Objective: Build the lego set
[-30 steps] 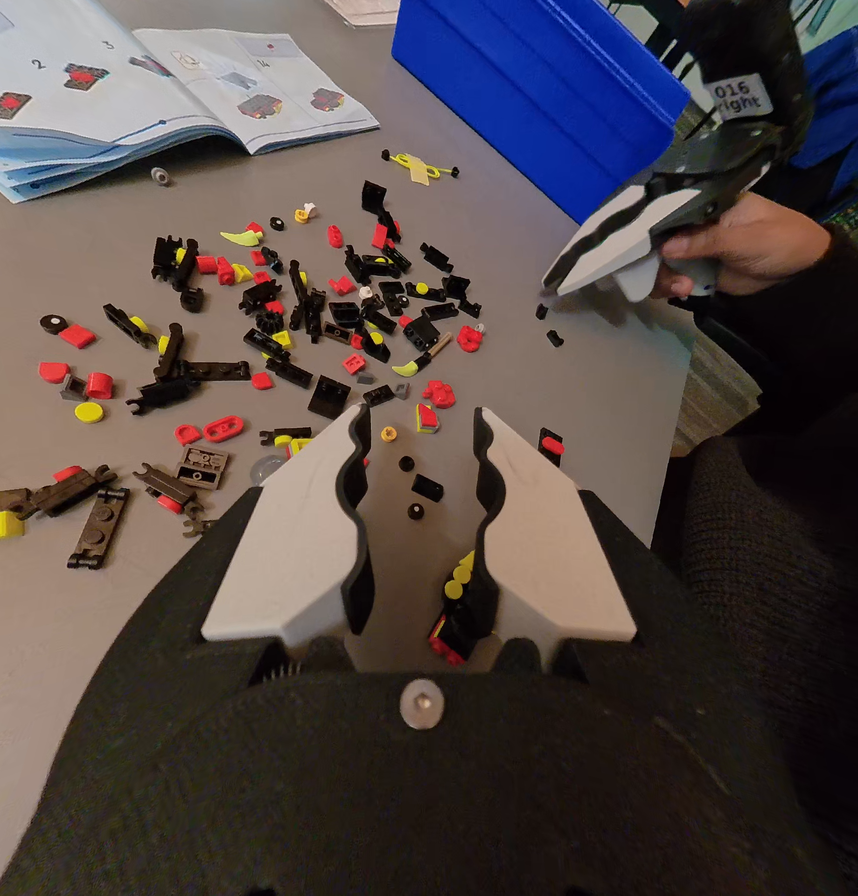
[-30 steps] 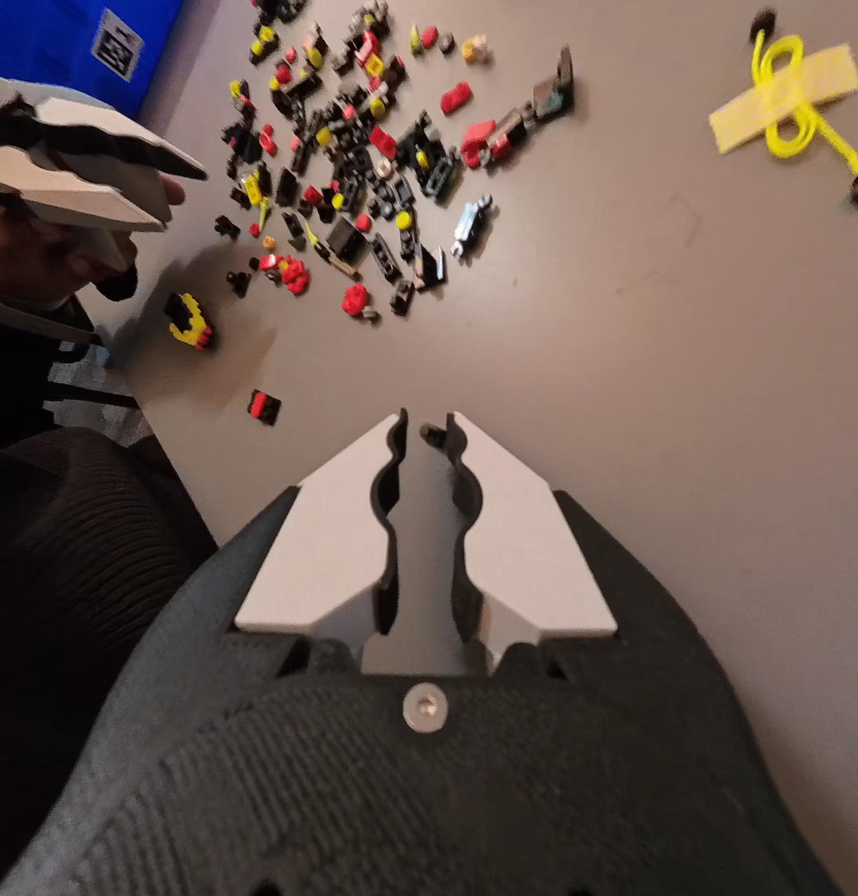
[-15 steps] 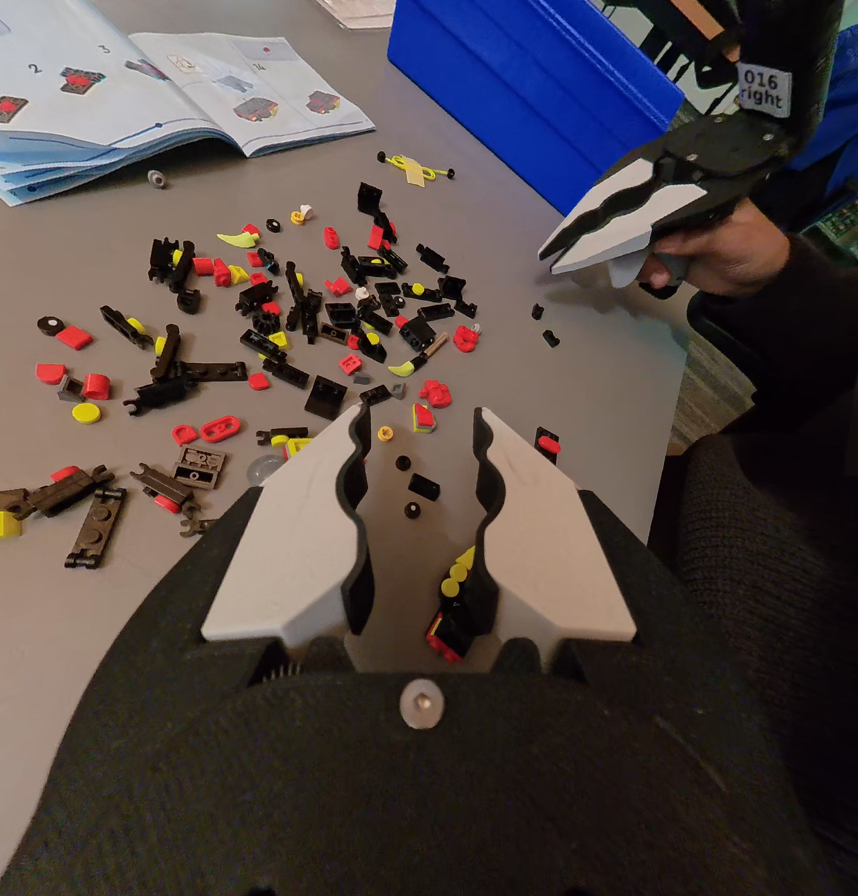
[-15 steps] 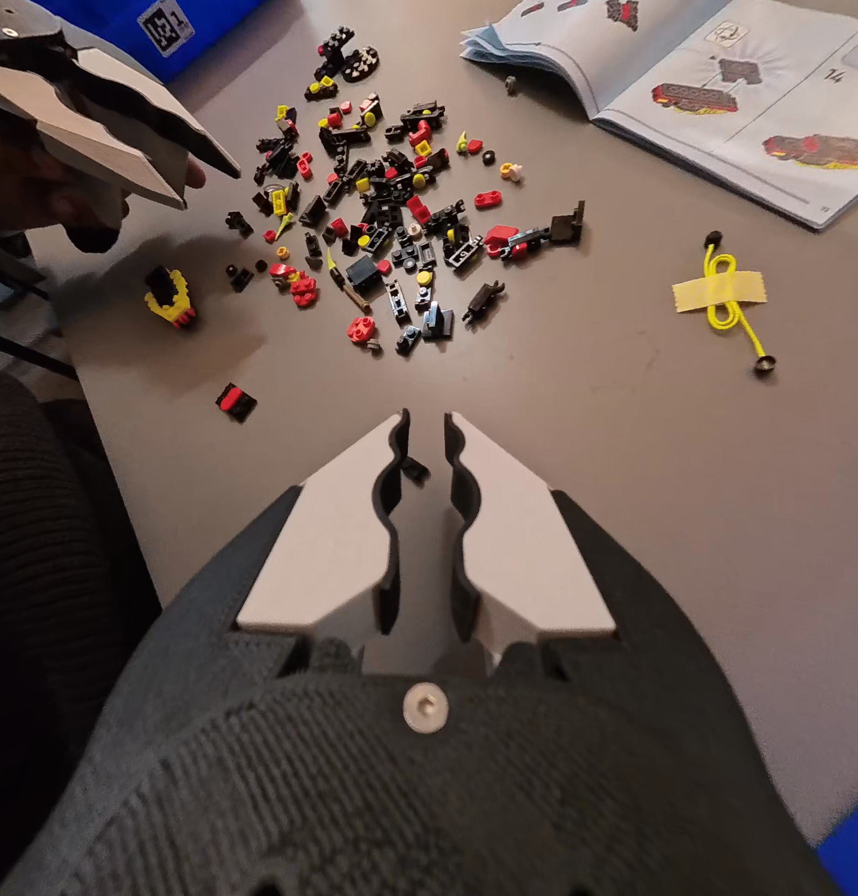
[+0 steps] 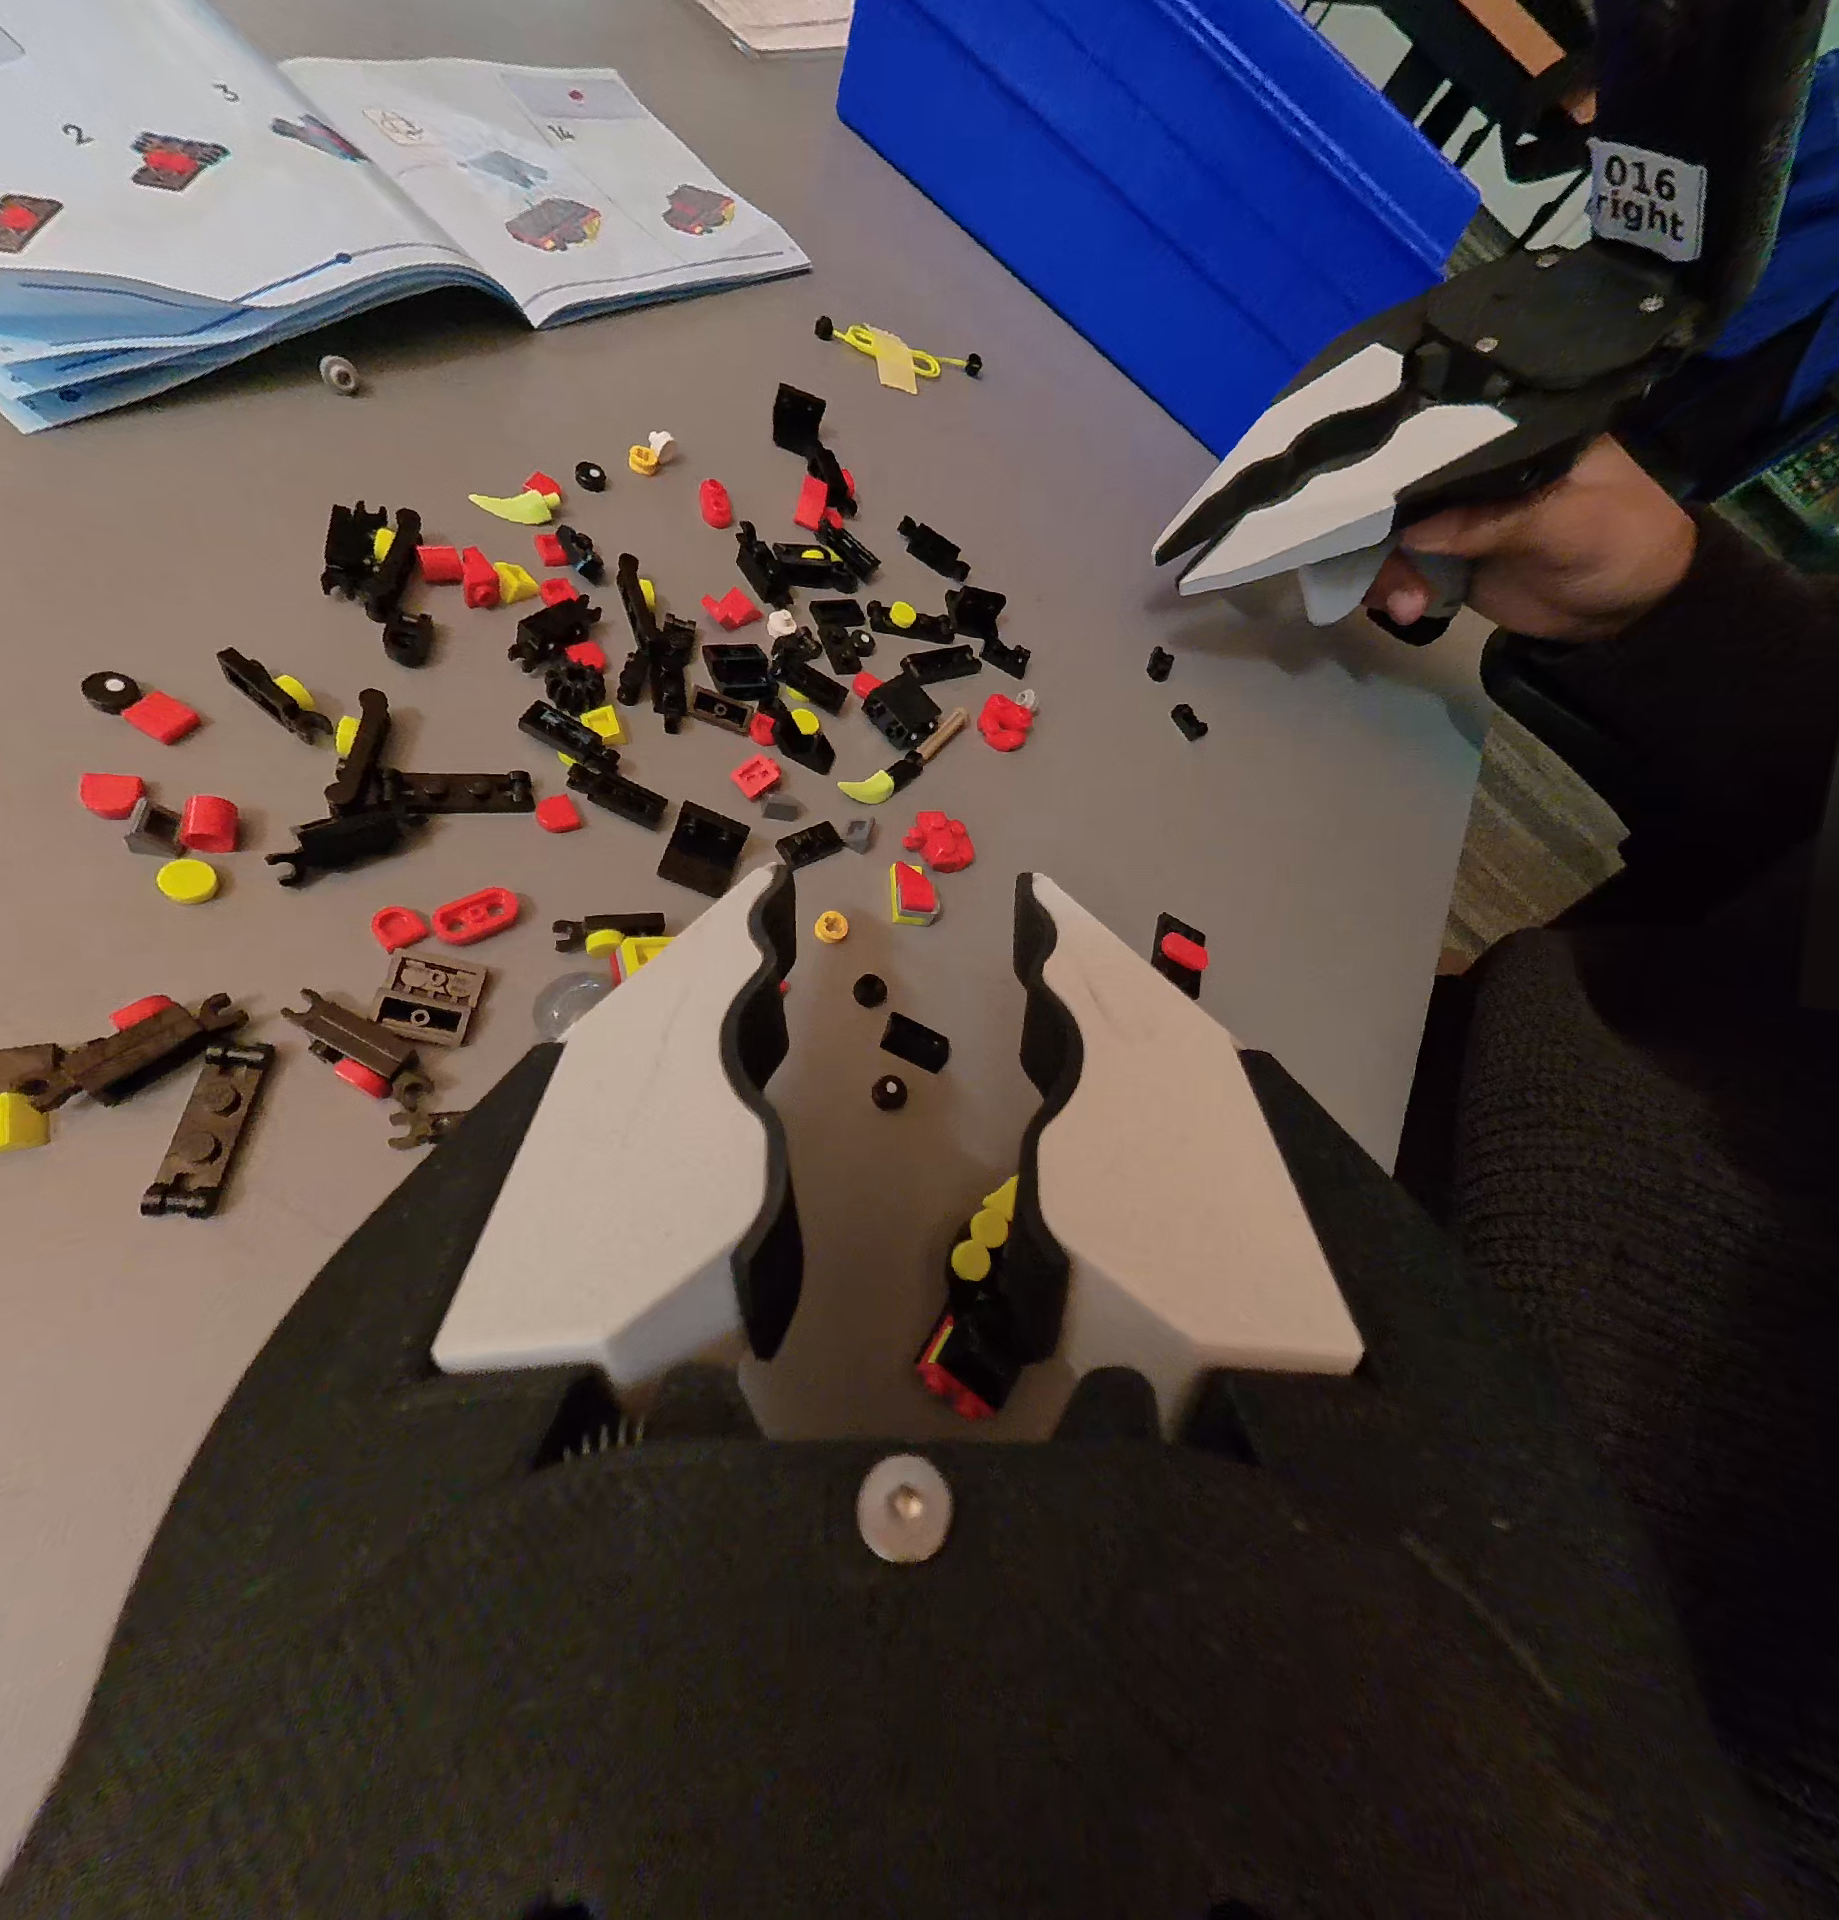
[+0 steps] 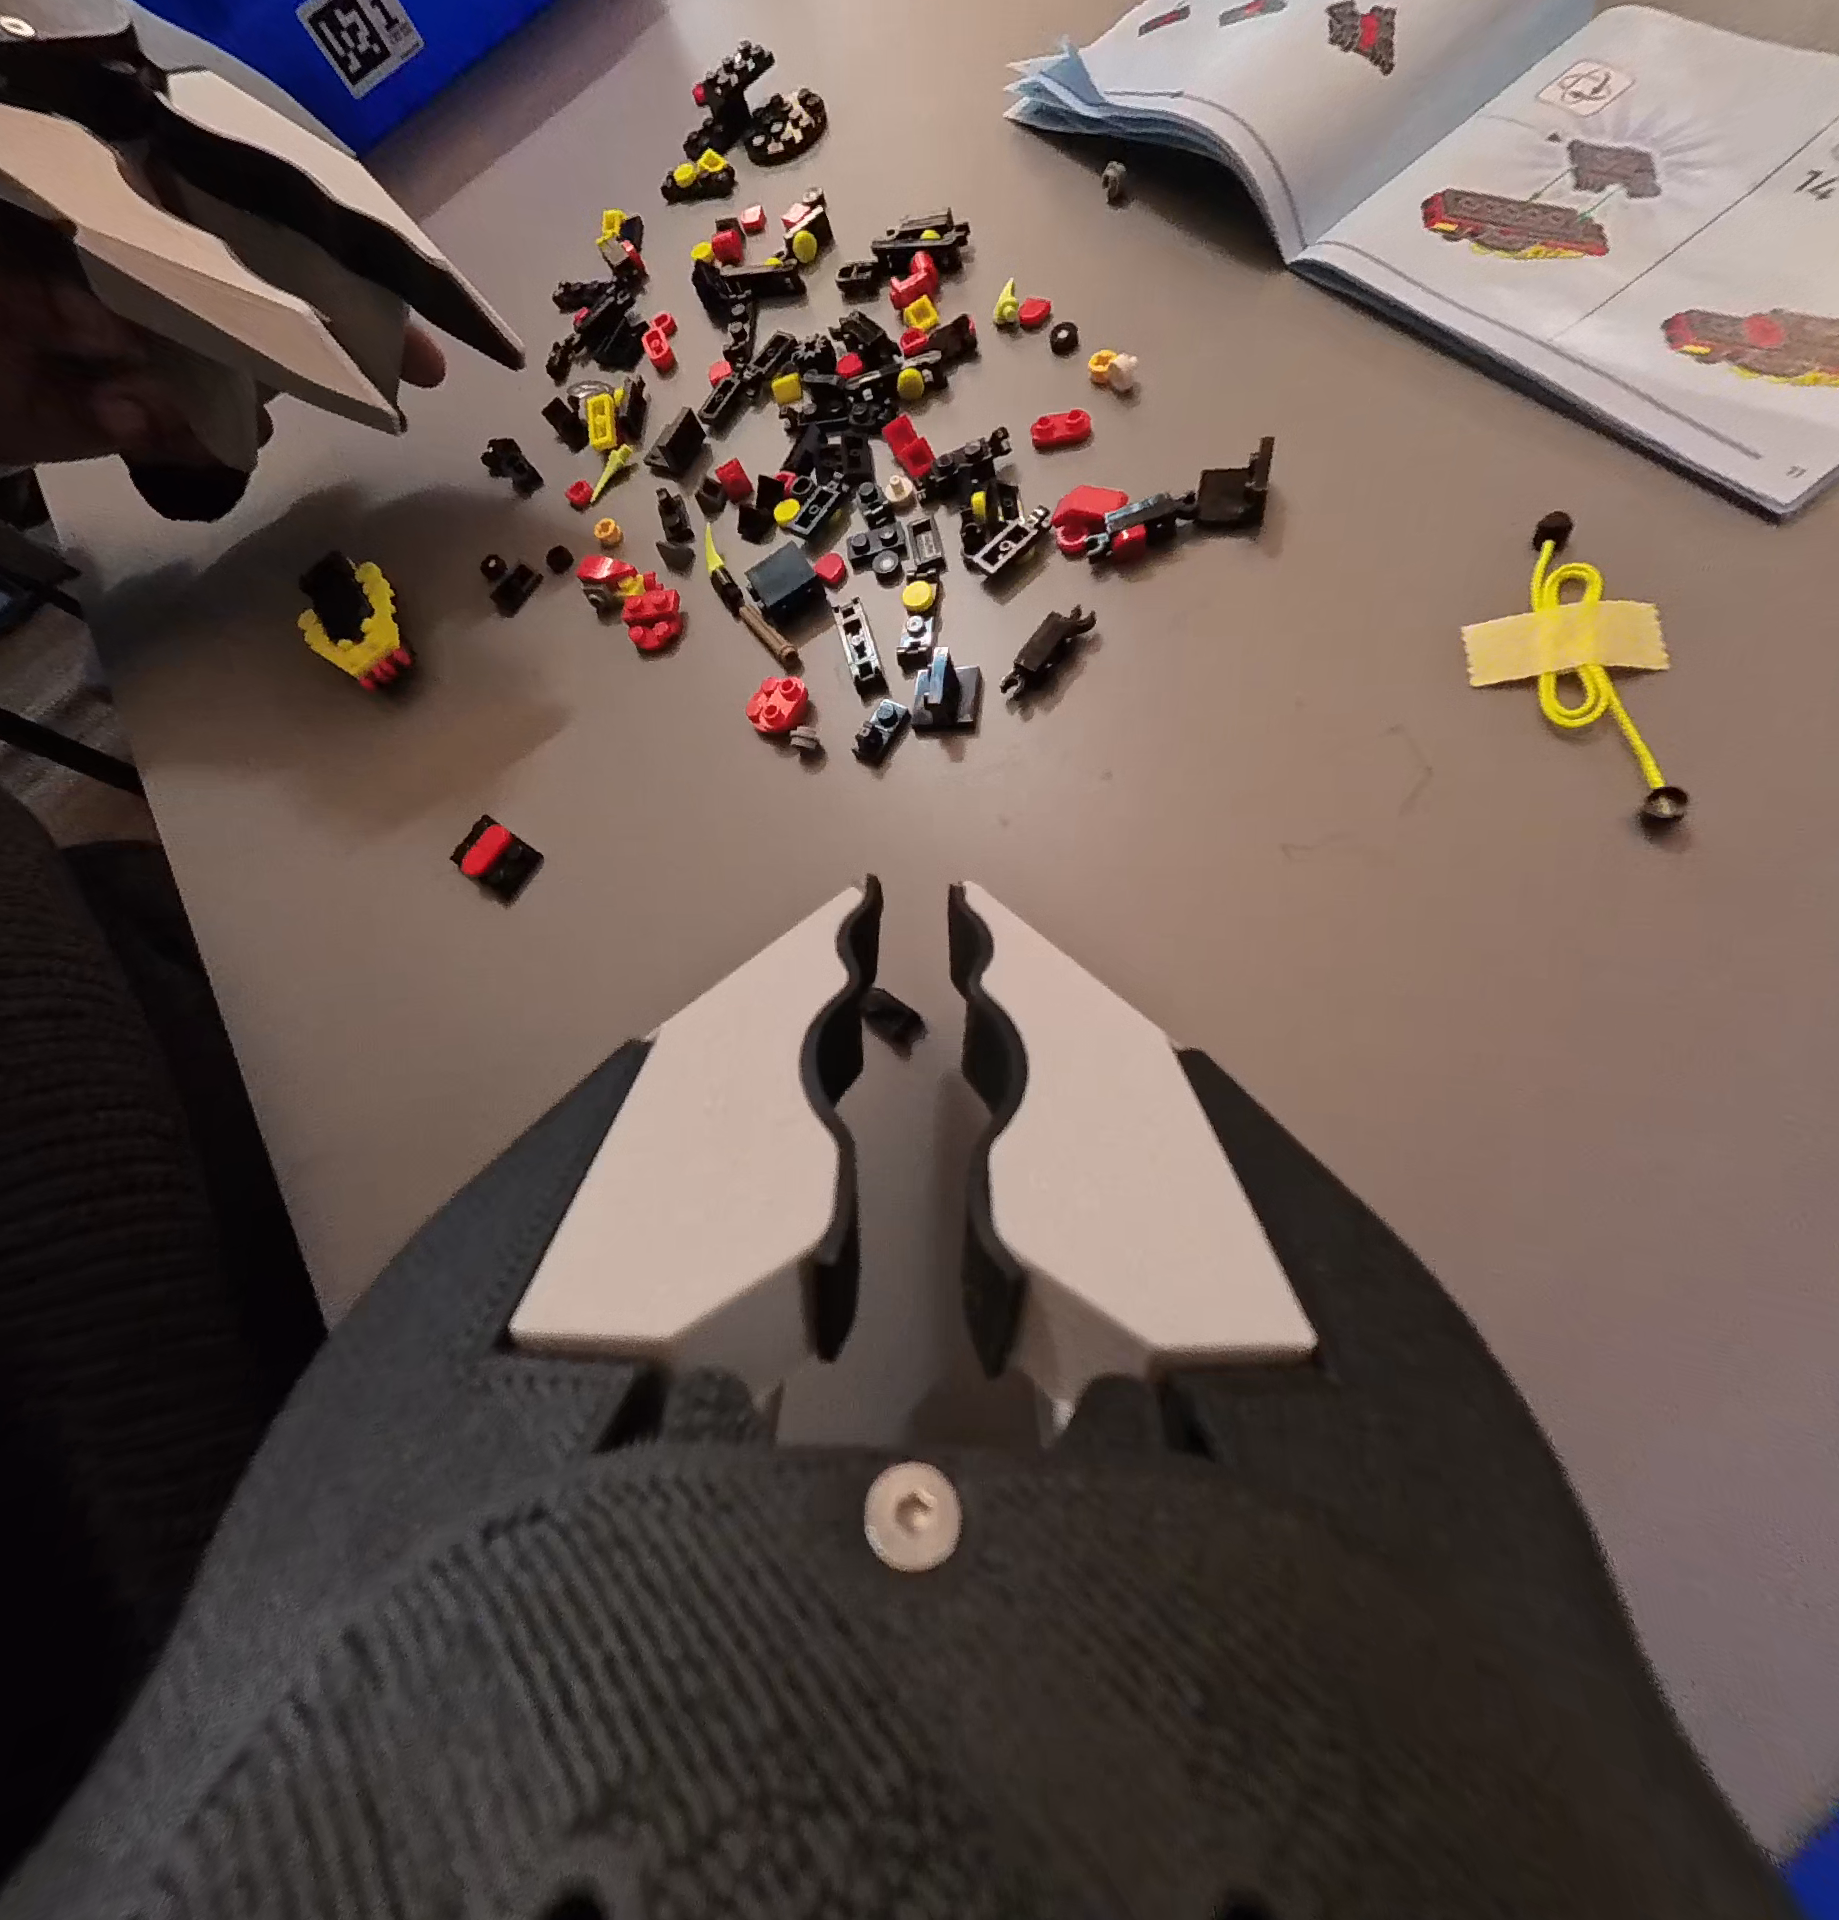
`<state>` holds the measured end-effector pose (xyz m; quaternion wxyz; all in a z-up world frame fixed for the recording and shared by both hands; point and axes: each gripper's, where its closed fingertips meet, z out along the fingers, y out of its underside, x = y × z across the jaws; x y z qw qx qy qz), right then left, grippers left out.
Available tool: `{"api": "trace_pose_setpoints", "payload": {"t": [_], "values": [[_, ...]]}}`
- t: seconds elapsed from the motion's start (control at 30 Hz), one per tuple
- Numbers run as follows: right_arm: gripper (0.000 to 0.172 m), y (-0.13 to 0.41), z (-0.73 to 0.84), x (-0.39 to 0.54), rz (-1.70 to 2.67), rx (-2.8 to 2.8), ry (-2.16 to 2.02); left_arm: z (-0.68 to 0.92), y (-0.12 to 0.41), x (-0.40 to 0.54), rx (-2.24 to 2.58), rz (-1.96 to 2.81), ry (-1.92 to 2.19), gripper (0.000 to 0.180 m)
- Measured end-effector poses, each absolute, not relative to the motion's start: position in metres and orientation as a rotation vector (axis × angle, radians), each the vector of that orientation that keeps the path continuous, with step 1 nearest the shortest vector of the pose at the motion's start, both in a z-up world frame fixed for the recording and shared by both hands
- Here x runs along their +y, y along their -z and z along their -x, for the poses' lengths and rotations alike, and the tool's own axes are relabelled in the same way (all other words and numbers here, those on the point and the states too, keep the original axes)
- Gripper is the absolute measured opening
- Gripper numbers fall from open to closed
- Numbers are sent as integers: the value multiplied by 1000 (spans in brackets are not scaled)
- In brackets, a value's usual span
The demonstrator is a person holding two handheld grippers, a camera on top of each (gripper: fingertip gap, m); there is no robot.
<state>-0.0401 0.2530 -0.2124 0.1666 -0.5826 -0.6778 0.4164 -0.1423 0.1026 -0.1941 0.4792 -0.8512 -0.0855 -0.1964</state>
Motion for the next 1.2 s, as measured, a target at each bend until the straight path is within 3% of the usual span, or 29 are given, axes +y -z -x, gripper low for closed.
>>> {"api": "trace_pose_setpoints", "payload": {"t": [0.37, 0.57, 1.2], "values": [[7, 204, 44, 250, 1650, -1891, -1286, 143, 195, 103, -211, 2079, 482, 40], [18, 194, 45, 216, 1449, -2018, -1380, 143, 195, 103, -214, 2076, 489, 40], [23, 233, 46, 129, 1083, -2477, -1165, 141, 196, 103, -208, 2078, 500, 40]]}}
